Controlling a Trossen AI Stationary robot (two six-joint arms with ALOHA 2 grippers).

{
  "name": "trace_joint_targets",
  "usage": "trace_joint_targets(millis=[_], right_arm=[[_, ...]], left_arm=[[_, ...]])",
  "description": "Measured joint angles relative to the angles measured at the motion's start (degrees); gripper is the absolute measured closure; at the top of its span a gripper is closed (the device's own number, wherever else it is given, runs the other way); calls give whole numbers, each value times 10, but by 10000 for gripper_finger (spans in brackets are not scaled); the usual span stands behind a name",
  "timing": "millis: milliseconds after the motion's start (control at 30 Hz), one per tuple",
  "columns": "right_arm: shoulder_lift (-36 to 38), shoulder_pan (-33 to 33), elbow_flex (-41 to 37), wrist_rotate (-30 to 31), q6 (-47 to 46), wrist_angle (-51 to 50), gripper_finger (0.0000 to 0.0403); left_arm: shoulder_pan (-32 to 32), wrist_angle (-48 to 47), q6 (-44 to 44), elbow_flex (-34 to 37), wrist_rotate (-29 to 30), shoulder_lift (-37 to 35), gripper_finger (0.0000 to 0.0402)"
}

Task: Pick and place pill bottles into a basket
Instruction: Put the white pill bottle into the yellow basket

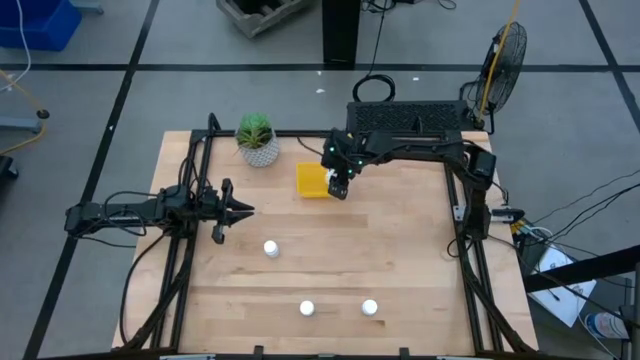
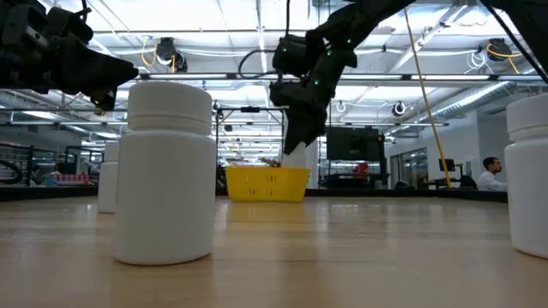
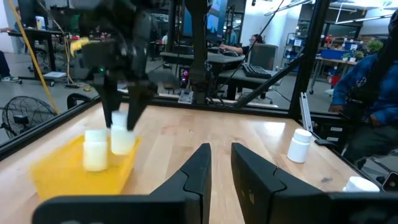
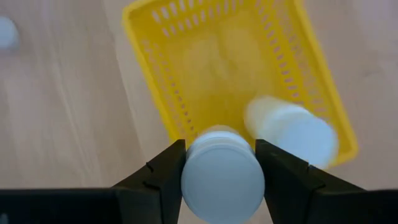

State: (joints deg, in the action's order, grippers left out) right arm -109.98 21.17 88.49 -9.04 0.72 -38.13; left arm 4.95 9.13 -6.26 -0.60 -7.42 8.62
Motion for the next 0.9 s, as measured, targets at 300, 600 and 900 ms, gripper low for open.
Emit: trace_joint_targets(millis=[300,600,900], right_arm=[[-9,-3,0,1,17,12,237],[-31,-3,1,0,41,22,237],[-36,-7,0,2,80,18,225]], left_arm=[[0,0,0,0,0,0,337],[0,1,0,0,0,0,337],[0,0,0,0,0,0,337]])
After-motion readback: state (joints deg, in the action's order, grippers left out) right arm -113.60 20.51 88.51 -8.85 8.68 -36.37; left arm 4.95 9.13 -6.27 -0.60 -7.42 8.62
